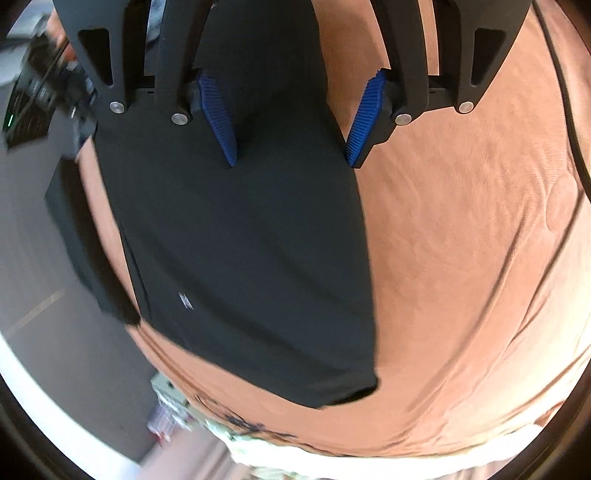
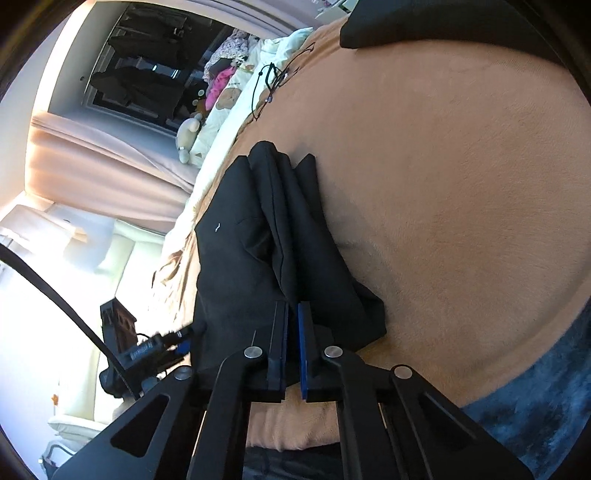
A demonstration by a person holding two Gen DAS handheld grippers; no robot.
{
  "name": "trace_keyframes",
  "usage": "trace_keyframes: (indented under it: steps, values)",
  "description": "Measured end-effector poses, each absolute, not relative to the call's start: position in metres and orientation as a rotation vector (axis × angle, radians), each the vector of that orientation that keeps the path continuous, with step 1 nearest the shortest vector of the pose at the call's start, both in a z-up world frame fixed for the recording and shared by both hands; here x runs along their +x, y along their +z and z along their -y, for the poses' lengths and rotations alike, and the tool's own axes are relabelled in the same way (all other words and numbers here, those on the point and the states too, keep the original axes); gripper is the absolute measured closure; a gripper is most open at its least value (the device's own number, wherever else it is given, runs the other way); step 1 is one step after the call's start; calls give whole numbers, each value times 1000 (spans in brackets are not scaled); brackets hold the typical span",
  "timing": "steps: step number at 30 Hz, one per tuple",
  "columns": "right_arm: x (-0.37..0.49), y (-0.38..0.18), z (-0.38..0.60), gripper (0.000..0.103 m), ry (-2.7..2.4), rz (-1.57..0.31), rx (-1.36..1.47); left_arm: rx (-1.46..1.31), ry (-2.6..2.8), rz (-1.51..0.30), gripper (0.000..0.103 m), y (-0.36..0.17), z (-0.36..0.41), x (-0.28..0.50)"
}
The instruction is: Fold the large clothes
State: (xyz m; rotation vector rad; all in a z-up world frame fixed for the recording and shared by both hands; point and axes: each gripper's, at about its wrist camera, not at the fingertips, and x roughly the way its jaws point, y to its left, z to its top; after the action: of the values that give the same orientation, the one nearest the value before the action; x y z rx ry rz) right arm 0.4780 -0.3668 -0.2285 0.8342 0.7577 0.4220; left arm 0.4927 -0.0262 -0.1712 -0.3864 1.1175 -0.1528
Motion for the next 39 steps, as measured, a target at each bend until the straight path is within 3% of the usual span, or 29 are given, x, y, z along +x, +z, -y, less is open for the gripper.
trace_keyframes:
  steps: [8, 18, 19, 20, 22, 23, 25, 39]
  values:
    - [470, -242, 364, 103, 367, -802, 859, -287, -181, -1064, 62, -141, 48, 495]
    - [481, -196, 370, 98, 434, -759, 771, -230, -279, -1046, 62, -124, 72, 506]
    - [484, -189, 370, 87, 449, -747, 756, -245, -276, -1042, 60, -123, 67, 507]
    - [488, -185, 371, 61, 451, -742, 745, -260, -262, -1040, 54, -122, 61, 509]
    - [496, -174, 375, 29, 455, -720, 727, -272, -233, -1024, 41, -119, 50, 514]
    - [500, -170, 375, 29, 460, -709, 715, -272, -224, -1018, 35, -120, 47, 517]
    - [514, -165, 371, 29, 480, -717, 676, -278, -203, -1012, 33, -122, 35, 521]
    - [663, -194, 351, 29, 634, -987, 609, -520, -221, -1060, 33, -179, -19, 564]
